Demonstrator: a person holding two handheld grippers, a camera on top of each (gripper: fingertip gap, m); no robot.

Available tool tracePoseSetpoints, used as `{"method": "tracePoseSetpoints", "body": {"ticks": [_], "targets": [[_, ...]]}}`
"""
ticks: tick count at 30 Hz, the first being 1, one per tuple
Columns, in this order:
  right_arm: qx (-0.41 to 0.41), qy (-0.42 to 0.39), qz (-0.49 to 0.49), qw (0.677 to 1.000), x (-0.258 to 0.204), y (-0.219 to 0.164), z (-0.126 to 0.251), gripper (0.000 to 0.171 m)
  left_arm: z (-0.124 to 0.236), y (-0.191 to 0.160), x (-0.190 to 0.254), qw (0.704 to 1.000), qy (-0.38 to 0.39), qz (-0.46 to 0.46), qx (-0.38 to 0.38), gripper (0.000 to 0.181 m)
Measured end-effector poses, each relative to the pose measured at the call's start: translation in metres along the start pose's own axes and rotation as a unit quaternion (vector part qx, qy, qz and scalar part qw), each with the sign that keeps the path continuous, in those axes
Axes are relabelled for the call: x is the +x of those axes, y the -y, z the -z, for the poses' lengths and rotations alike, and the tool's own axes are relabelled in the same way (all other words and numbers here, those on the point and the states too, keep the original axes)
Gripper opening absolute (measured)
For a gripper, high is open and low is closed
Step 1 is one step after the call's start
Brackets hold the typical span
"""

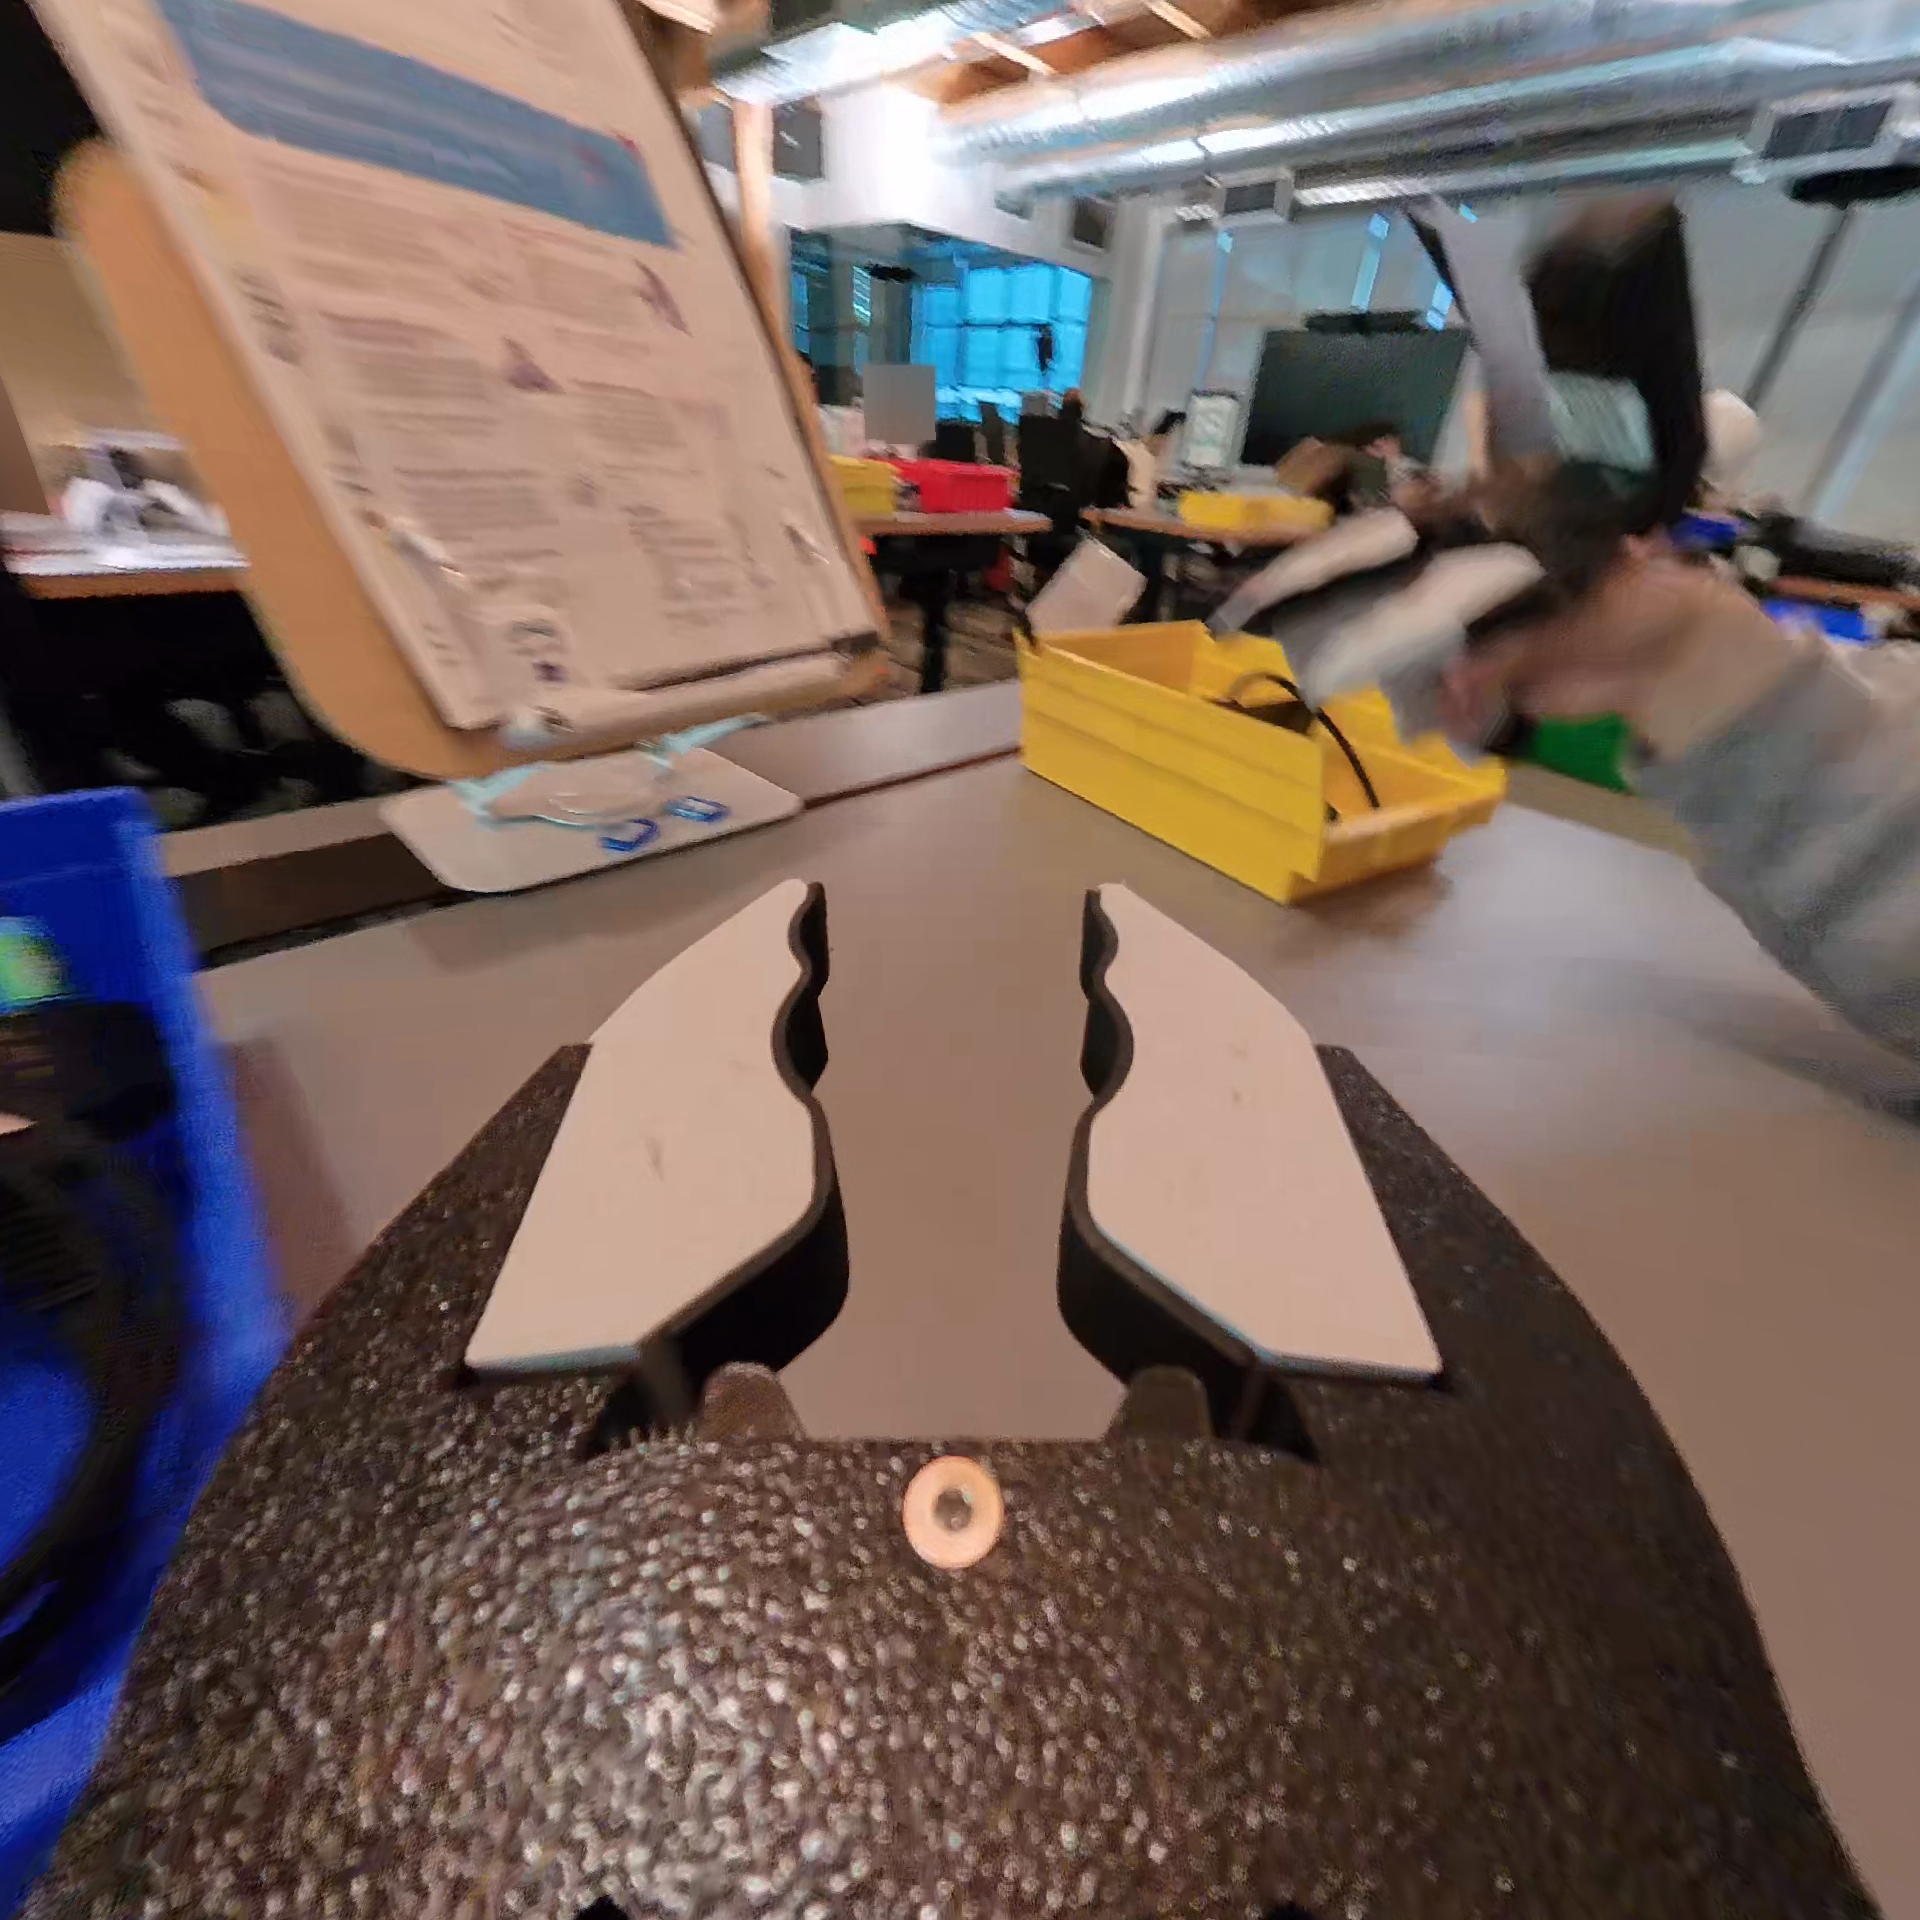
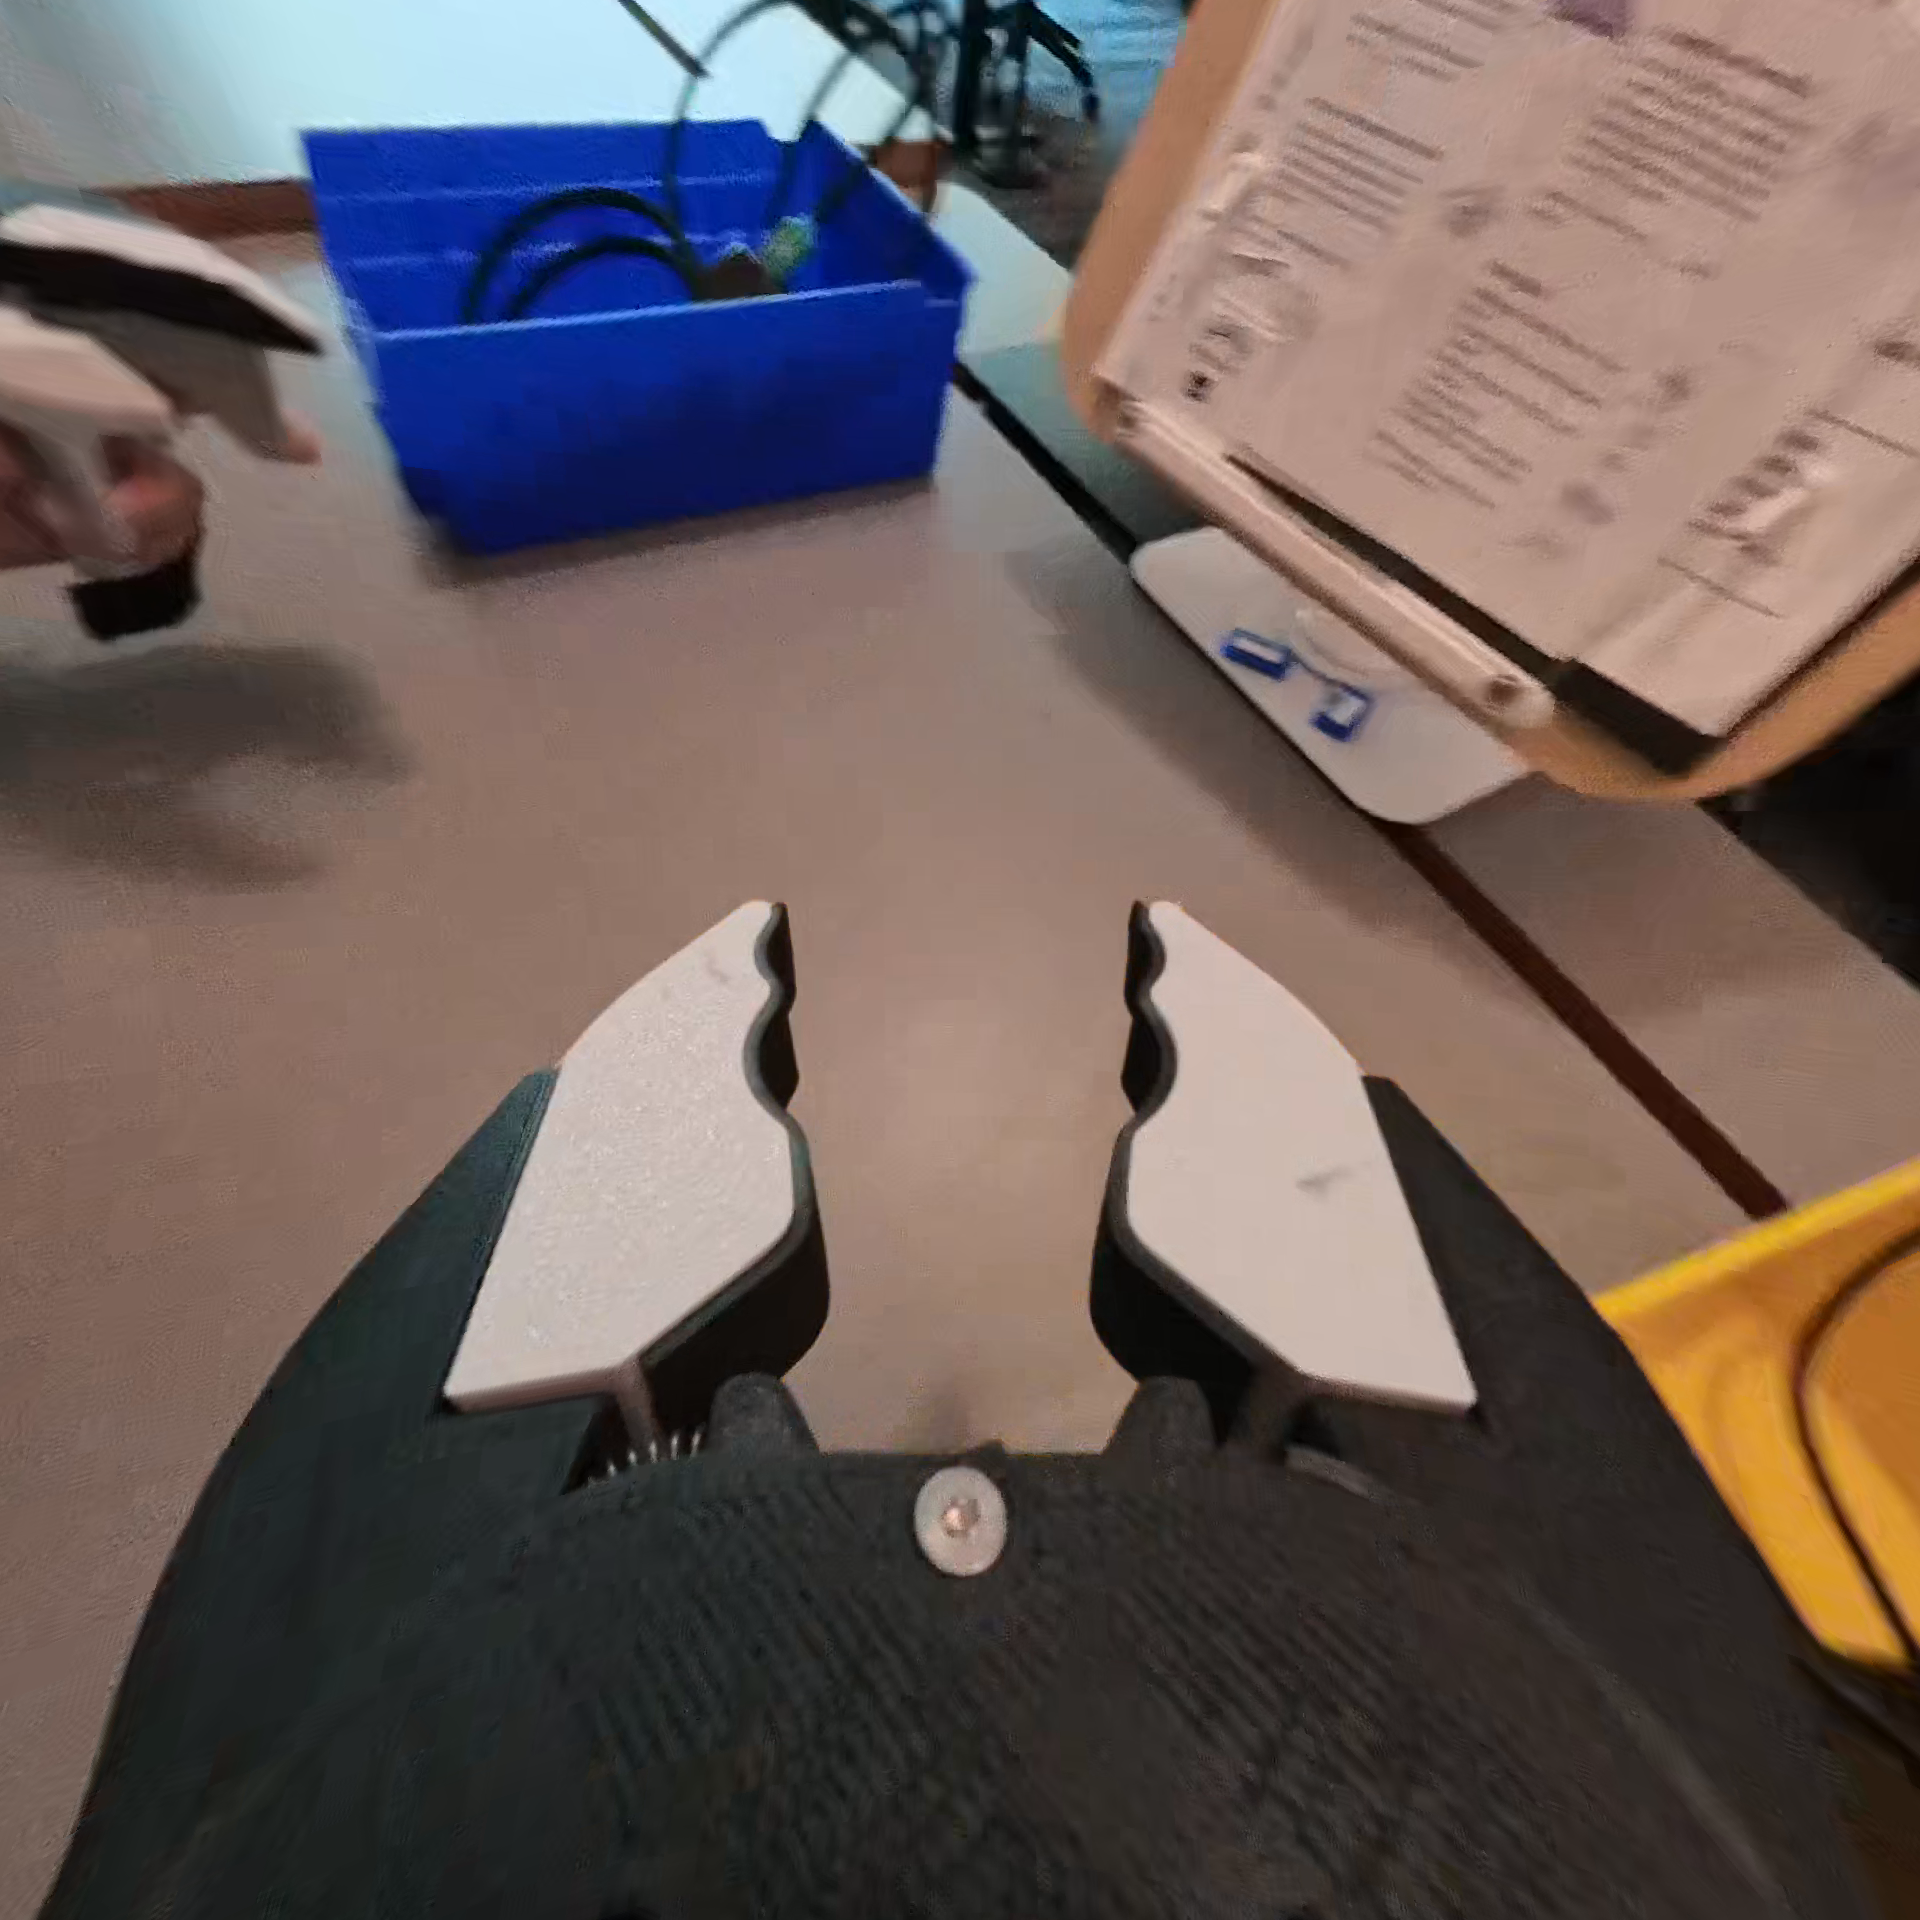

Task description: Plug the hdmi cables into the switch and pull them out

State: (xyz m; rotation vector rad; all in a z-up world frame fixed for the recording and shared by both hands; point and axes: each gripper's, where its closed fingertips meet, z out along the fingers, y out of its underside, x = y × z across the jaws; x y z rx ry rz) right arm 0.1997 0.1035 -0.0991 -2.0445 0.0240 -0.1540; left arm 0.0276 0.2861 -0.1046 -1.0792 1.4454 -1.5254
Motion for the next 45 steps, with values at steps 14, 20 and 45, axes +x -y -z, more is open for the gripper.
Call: {"method": "tracePoseSetpoints", "body": {"ticks": [14, 20, 45], "targets": [[-0.014, 0.111, 0.038, 0.993, -0.096, -0.07, -0.053, 0.066, 0.034, 0.007, -0.245, 0.944, 0.124, 0.099, -0.288, 0.064], [-0.026, 0.11, 0.008, 0.994, -0.083, -0.088, -0.056, 0.069, -0.007, -0.021, -0.299, 0.894, 0.072, 0.297, -0.328, 0.056], [0.104, 0.115, -0.055, 0.986, -0.075, -0.046, -0.038, 0.075, -0.014, 0.182, -0.17, 0.978, -0.064, 0.017, -0.198, 0.021]]}}
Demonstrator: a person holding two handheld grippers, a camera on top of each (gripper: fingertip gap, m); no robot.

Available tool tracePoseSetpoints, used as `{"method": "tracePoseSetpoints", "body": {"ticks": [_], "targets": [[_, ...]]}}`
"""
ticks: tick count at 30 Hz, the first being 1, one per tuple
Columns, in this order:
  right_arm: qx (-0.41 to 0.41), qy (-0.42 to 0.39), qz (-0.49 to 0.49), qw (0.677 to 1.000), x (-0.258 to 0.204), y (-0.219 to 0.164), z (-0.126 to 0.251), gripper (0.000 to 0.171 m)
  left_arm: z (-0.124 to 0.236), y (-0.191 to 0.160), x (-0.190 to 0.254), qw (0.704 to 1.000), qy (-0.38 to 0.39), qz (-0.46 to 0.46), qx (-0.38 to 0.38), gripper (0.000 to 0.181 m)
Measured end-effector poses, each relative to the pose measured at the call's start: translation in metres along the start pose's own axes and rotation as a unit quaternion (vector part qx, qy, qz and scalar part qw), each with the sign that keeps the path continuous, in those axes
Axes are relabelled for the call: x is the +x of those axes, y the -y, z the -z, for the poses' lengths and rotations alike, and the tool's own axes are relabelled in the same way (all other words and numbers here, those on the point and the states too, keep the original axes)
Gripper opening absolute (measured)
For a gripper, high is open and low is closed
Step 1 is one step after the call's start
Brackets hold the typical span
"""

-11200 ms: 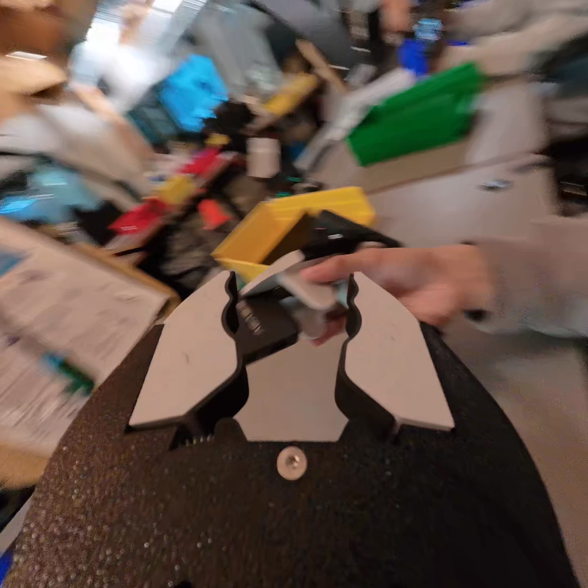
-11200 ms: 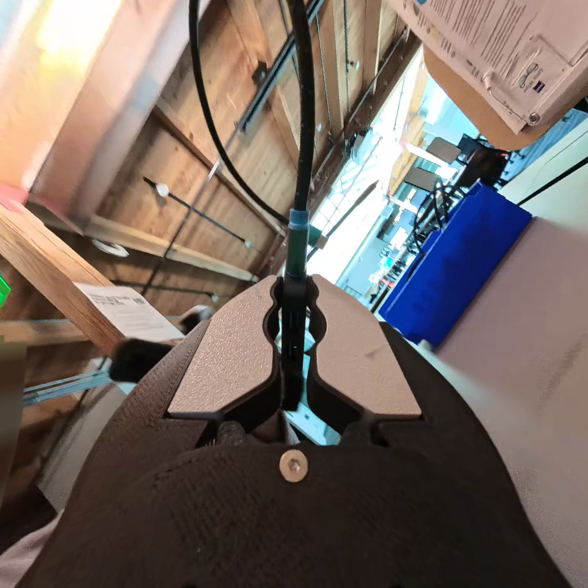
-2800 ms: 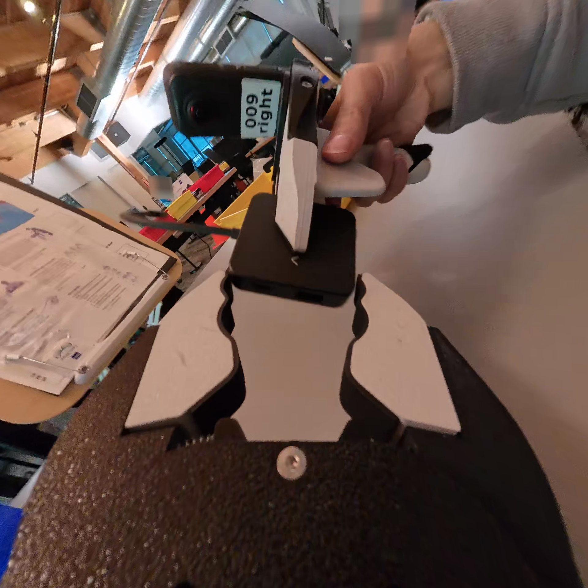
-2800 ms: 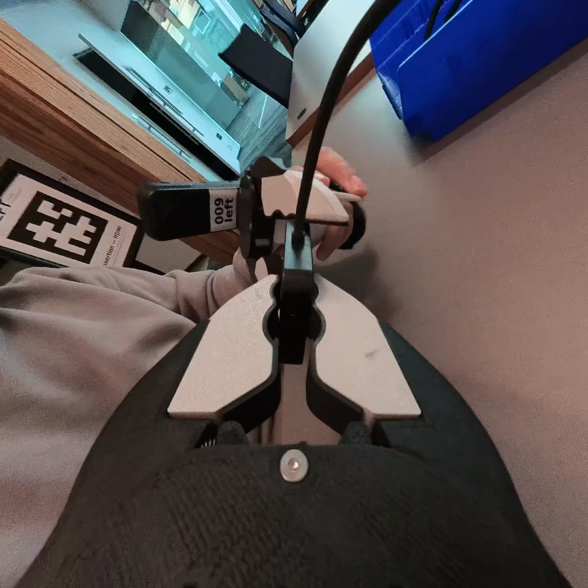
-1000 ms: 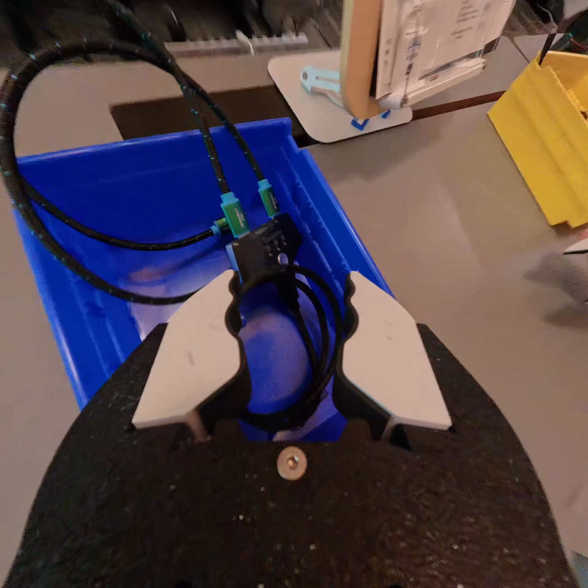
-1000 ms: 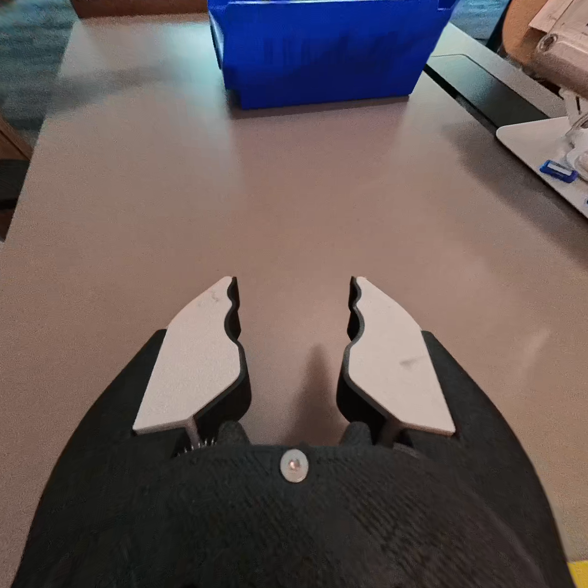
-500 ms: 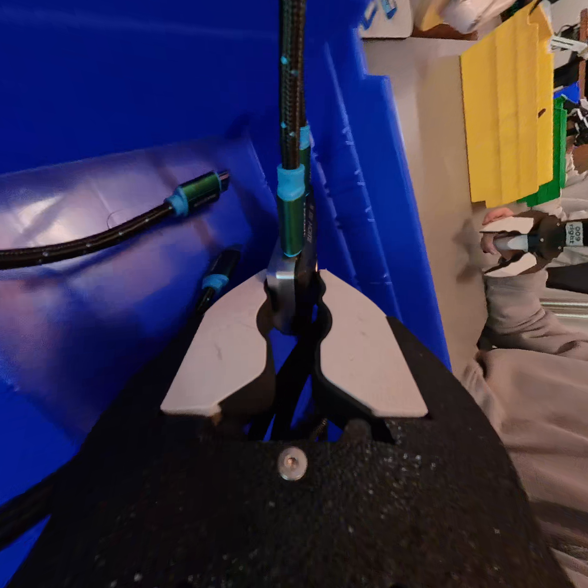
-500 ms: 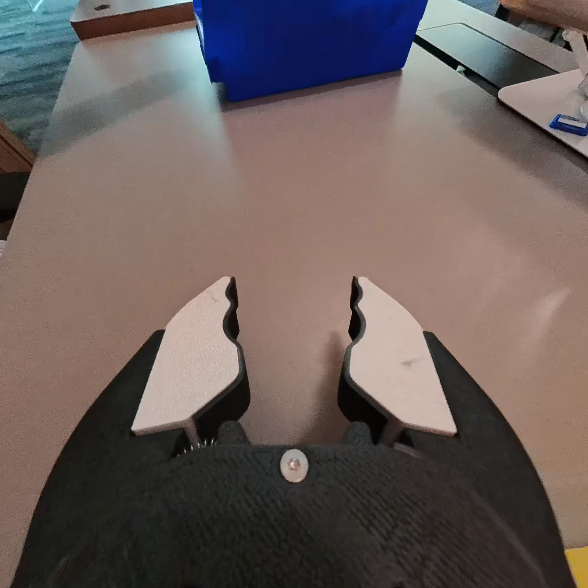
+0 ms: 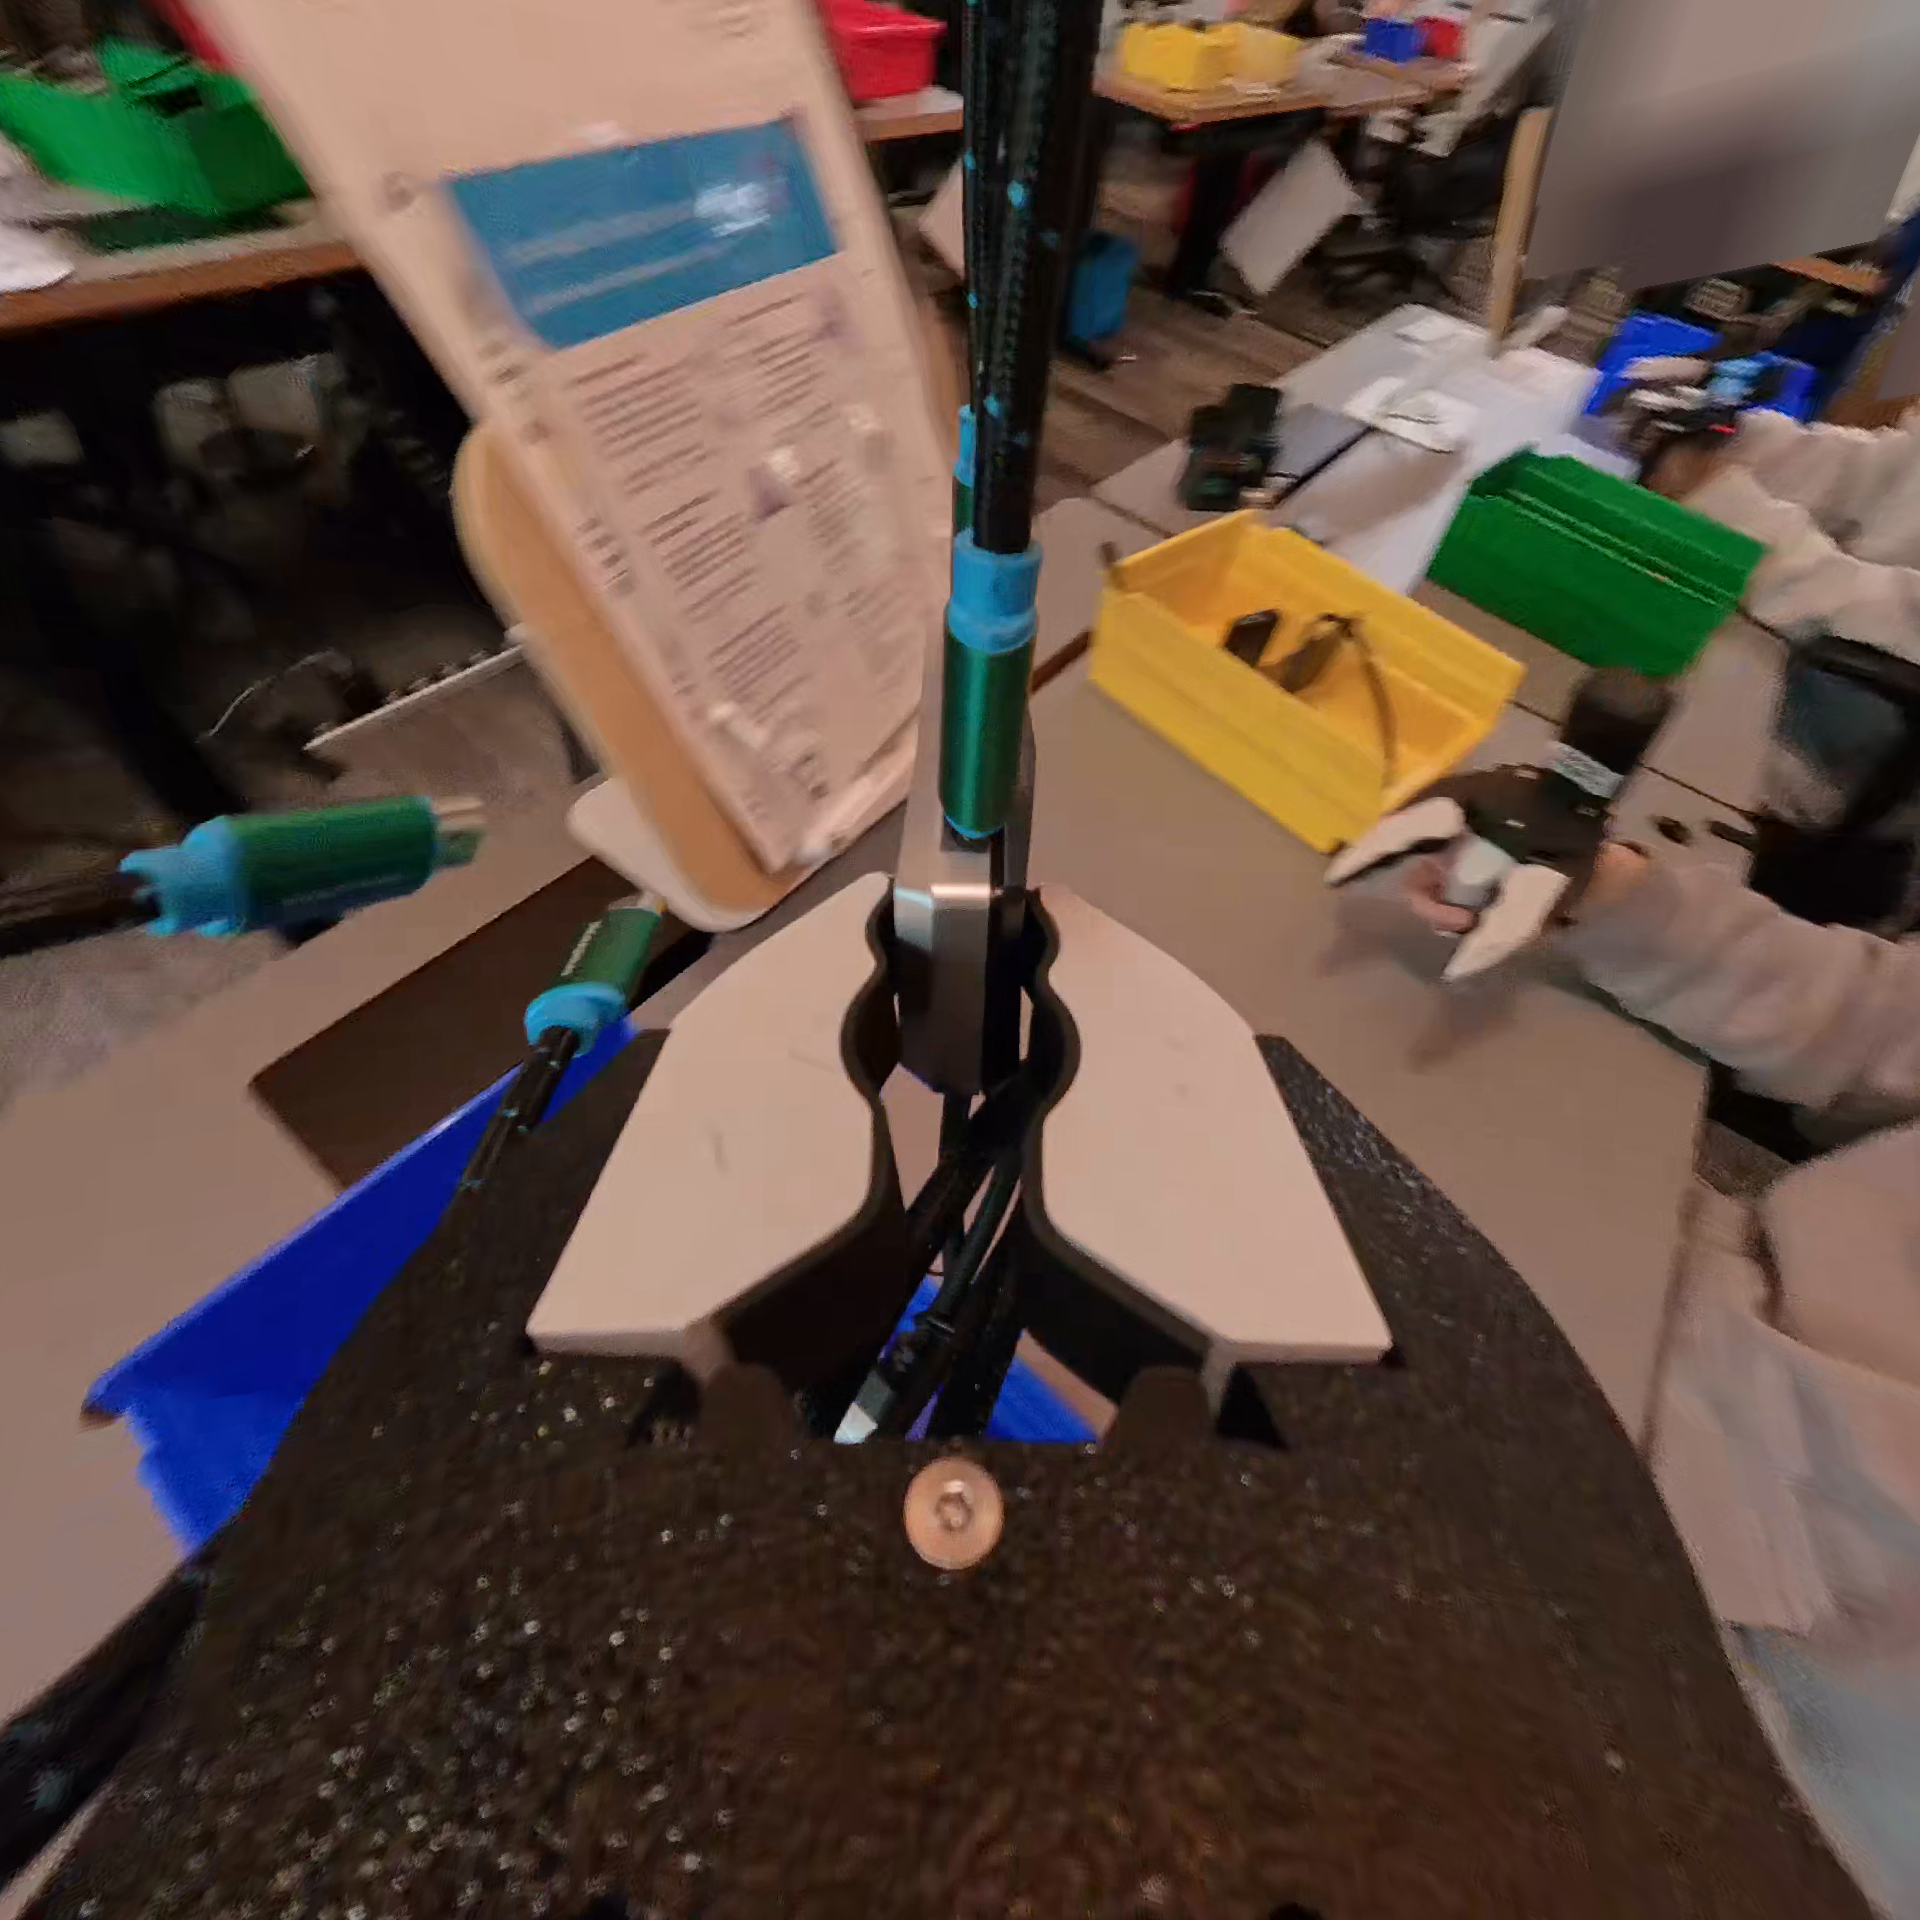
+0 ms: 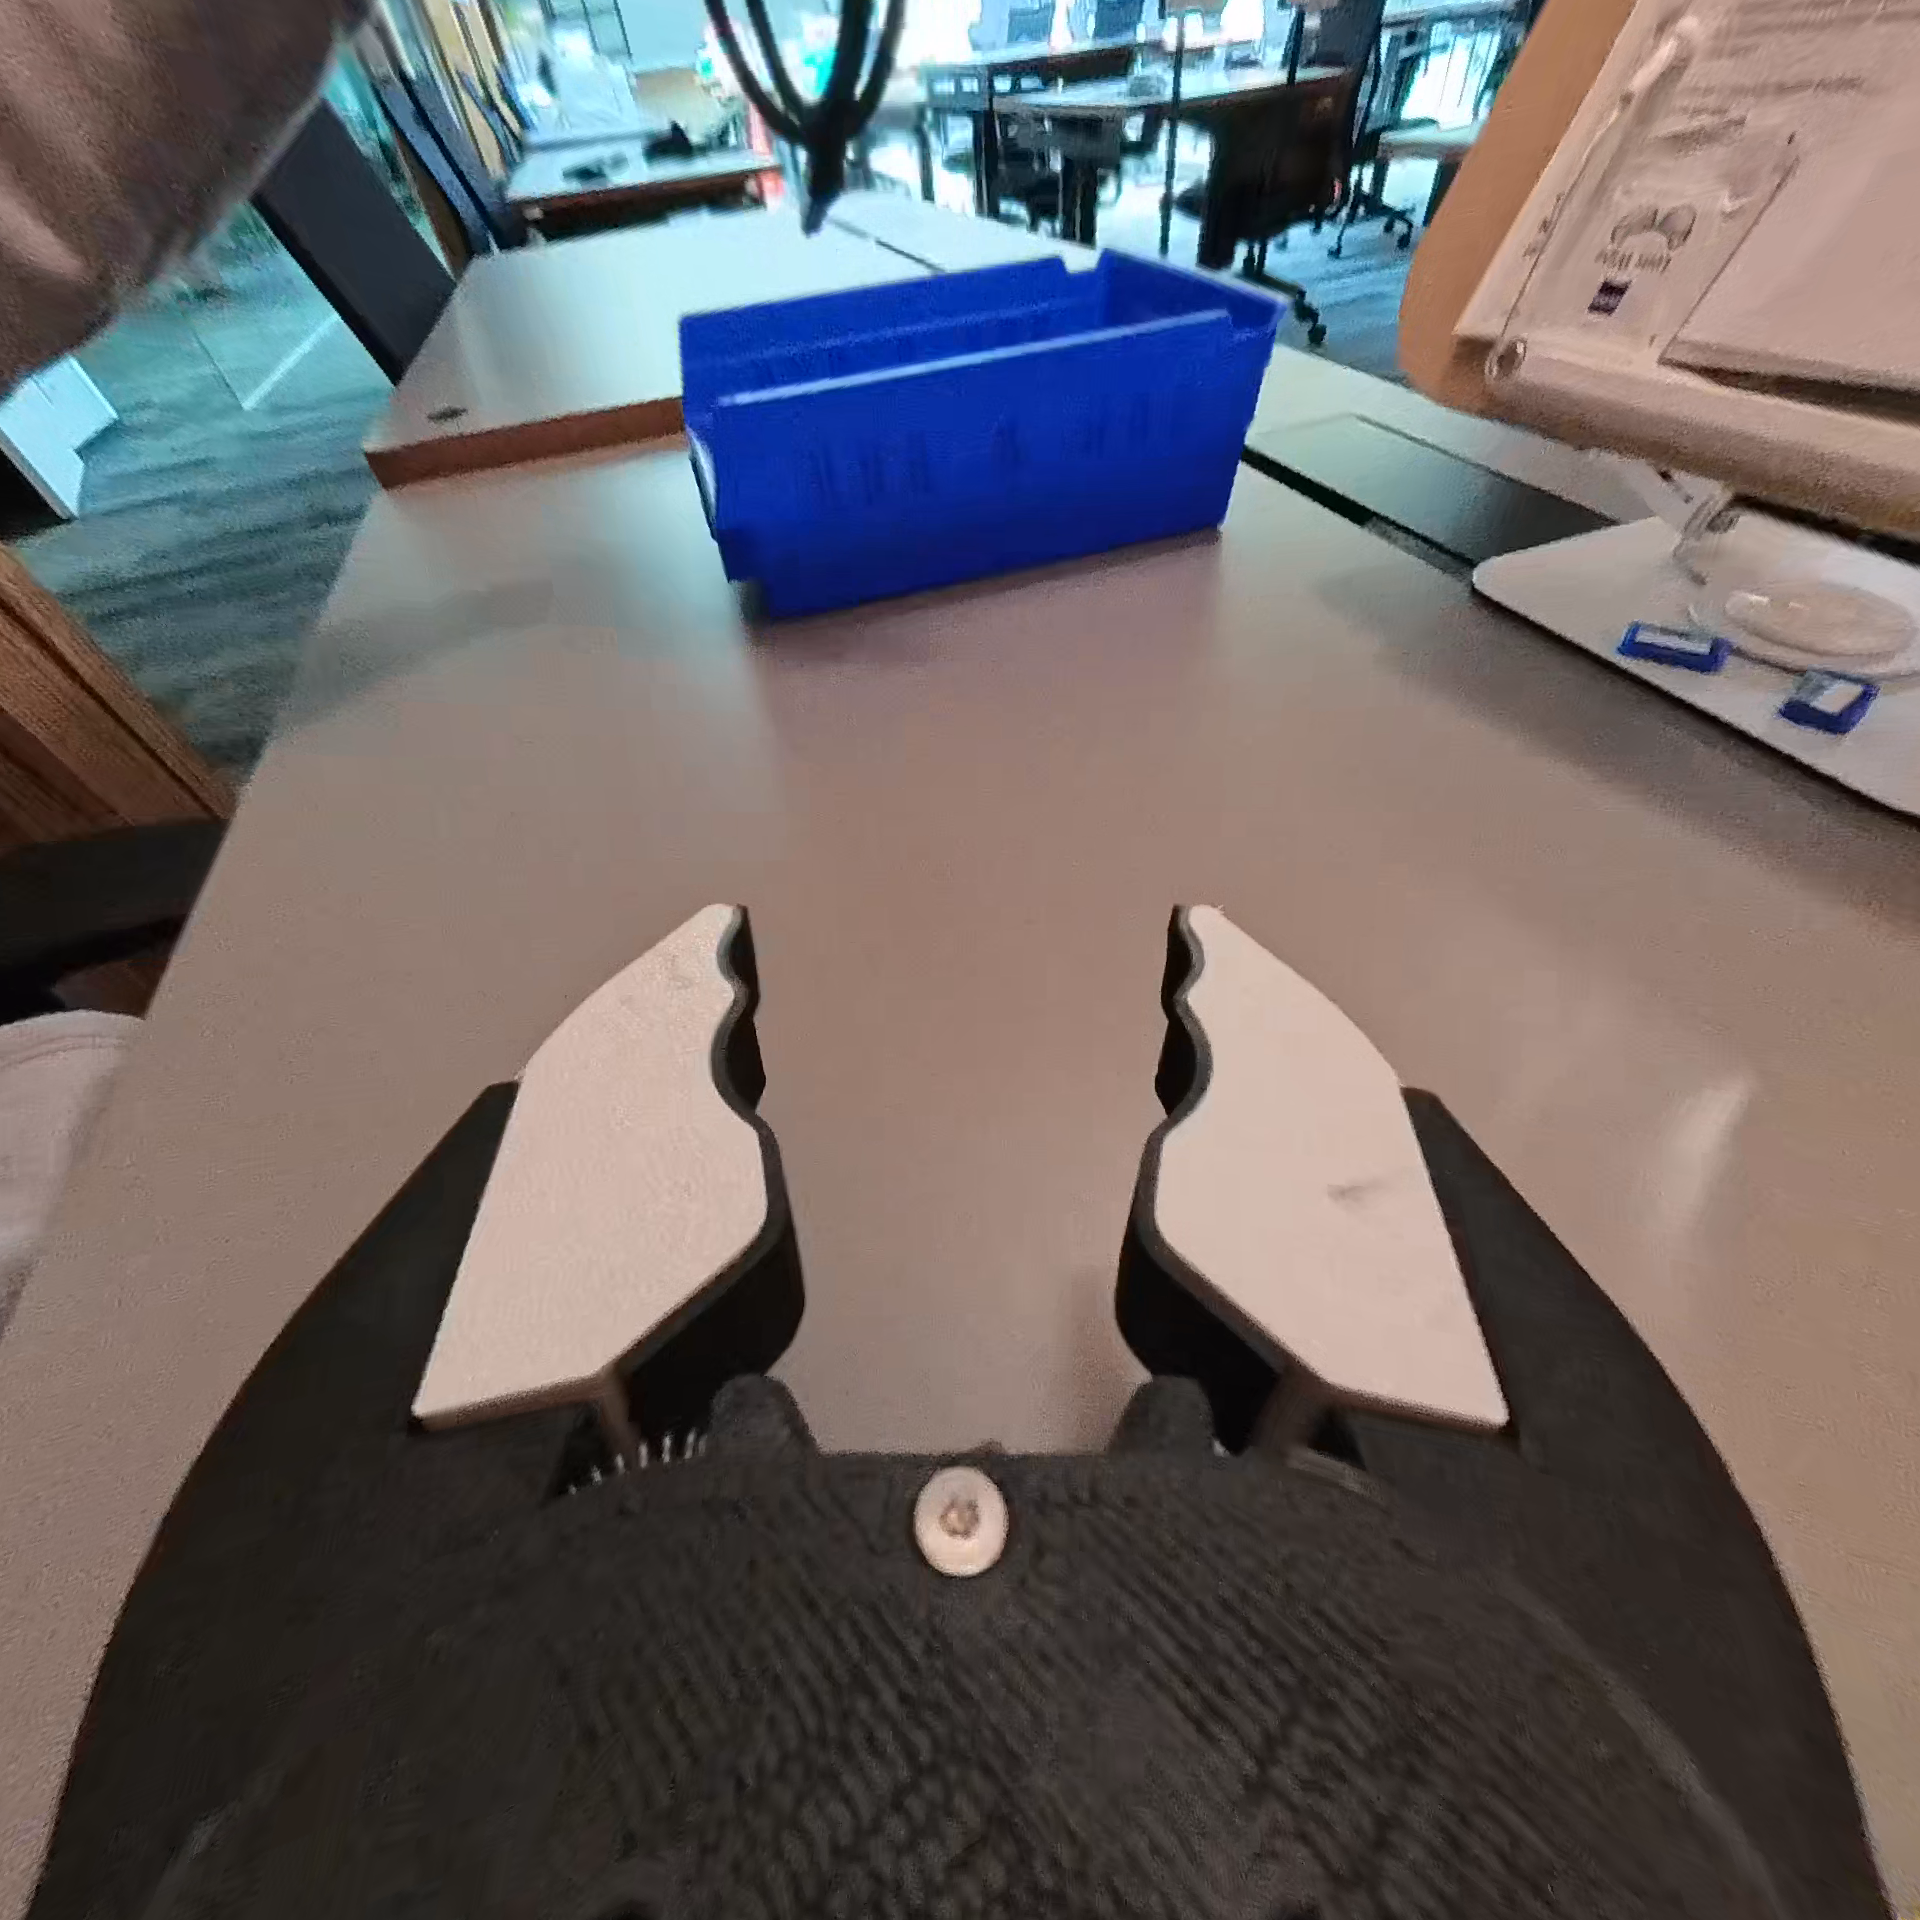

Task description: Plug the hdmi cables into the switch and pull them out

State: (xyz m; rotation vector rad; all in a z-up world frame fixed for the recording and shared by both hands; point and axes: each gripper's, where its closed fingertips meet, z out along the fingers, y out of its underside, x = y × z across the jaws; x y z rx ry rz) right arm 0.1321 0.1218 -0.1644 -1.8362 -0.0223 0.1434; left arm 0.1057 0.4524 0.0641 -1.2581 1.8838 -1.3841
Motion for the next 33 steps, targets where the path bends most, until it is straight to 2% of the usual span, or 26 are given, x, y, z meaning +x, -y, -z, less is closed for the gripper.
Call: {"method": "tracePoseSetpoints", "body": {"ticks": [3, 6, 10, 14, 15, 18, 23, 24, 26, 28, 30, 31, 33], "targets": [[0.088, 0.011, -0.028, 0.996, -0.01, 0.039, 0.007, 0.08, -0.01, 0.011, 0.069, 0.997, -0.069, -0.025, -0.016, 0.021], [0.176, 0.053, -0.105, 0.977, -0.027, 0.08, 0.014, 0.08, -0.045, -0.017, 0.141, 0.985, -0.164, -0.024, -0.057, 0.021], [0.193, 0.083, -0.121, 0.97, -0.056, 0.103, 0.012, 0.078, -0.096, -0.071, 0.229, 0.95, -0.29, -0.014, -0.112, 0.02], [0.188, 0.087, -0.108, 0.972, -0.078, 0.109, 0.018, 0.07, -0.132, -0.105, 0.281, 0.924, -0.348, -0.034, -0.156, 0.02], [0.188, 0.091, -0.101, 0.973, -0.084, 0.109, 0.021, 0.065, -0.138, -0.11, 0.289, 0.92, -0.355, -0.042, -0.164, 0.02], [0.168, 0.108, -0.06, 0.978, -0.098, 0.104, 0.029, 0.023, -0.149, -0.116, 0.303, 0.912, -0.362, -0.062, -0.181, 0.02], [0.146, 0.124, -0.069, 0.979, -0.097, 0.096, 0.032, 0.02, -0.157, -0.119, 0.303, 0.908, -0.351, -0.118, -0.196, 0.021], [0.158, 0.123, -0.082, 0.976, -0.094, 0.097, 0.032, 0.02, -0.16, -0.118, 0.3, 0.911, -0.339, -0.135, -0.192, 0.023], [0.192, 0.117, -0.144, 0.964, -0.08, 0.1, 0.032, 0.02, -0.172, -0.101, 0.288, 0.936, -0.272, -0.161, -0.157, 0.031], [0.227, 0.11, -0.228, 0.94, -0.061, 0.099, 0.033, 0.02, -0.177, -0.067, 0.272, 0.966, -0.173, -0.17, -0.088, 0.033], [0.268, 0.107, -0.319, 0.903, -0.04, 0.094, 0.036, 0.021, -0.165, -0.033, 0.269, 0.981, -0.098, -0.17, 0.0, 0.034], [0.289, 0.105, -0.357, 0.882, -0.03, 0.091, 0.039, 0.021, -0.156, -0.022, 0.272, 0.983, -0.068, -0.164, 0.043, 0.033], [0.332, 0.102, -0.415, 0.841, -0.012, 0.088, 0.048, 0.02, -0.142, -0.022, 0.281, 0.984, -0.029, -0.145, 0.101, 0.033]]}}
